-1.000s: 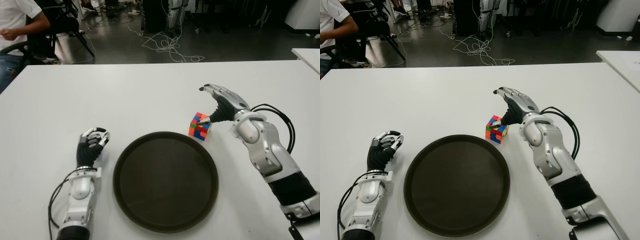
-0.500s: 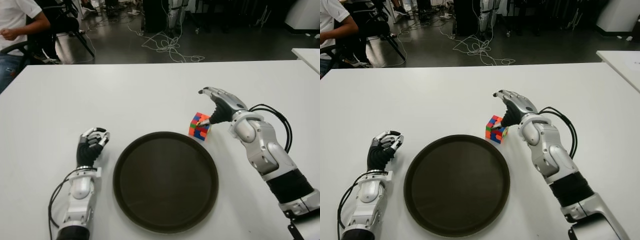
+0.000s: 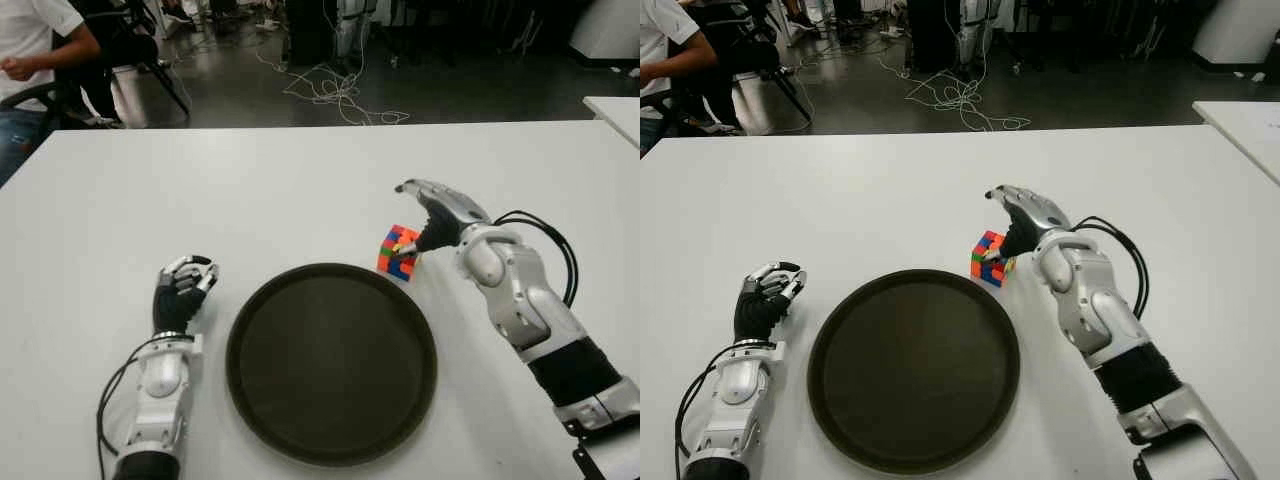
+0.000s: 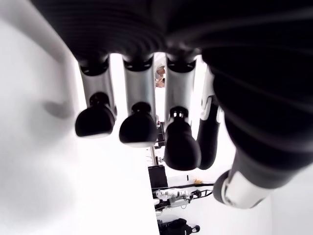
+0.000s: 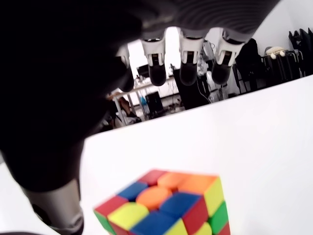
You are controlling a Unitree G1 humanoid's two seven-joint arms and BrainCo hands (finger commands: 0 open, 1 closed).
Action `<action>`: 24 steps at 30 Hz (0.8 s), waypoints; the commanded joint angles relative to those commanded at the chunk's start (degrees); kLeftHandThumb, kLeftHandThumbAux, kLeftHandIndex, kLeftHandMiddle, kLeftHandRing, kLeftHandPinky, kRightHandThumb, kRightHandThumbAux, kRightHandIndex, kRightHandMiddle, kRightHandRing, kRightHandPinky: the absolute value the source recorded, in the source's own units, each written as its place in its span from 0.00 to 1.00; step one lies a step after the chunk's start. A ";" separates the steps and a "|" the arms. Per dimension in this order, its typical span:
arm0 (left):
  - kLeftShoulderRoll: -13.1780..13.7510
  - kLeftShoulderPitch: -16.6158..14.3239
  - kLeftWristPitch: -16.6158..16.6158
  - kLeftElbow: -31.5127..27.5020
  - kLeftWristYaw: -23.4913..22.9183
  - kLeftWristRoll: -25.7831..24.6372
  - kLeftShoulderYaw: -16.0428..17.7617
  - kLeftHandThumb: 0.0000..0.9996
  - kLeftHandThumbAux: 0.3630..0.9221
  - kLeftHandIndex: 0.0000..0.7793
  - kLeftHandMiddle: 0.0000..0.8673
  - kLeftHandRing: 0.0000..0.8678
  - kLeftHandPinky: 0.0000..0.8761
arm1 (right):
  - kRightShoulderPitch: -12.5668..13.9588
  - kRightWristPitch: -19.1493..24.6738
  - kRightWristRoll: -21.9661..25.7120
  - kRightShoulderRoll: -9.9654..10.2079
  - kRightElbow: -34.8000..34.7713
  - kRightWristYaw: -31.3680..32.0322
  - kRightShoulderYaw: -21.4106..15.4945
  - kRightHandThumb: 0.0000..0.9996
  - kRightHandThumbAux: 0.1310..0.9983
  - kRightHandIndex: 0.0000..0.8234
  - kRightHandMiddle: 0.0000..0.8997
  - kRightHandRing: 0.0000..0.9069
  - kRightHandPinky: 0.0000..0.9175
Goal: Pick up the Rubik's Cube and put it in the plate
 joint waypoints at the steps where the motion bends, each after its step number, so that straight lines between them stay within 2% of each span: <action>1: 0.05 0.00 0.24 -0.09 0.00 0.05 -0.04 0.70 0.62 0.57 0.93 0.96 0.93 | 0.04 0.04 -0.13 0.13 0.45 -0.21 0.14 0.00 0.75 0.00 0.00 0.00 0.00; 10: 0.04 0.26 0.95 -0.63 -0.08 0.03 -0.11 0.70 0.62 0.57 0.93 0.96 0.93 | -0.13 -1.28 0.10 0.92 4.34 -2.16 0.60 0.00 0.75 0.00 0.00 0.00 0.00; 24: -0.03 0.08 -1.72 0.51 -0.38 -0.35 -0.01 0.70 0.62 0.57 0.95 0.97 0.93 | -0.02 -3.42 0.62 1.03 6.67 -3.09 0.63 0.00 0.77 0.00 0.00 0.00 0.00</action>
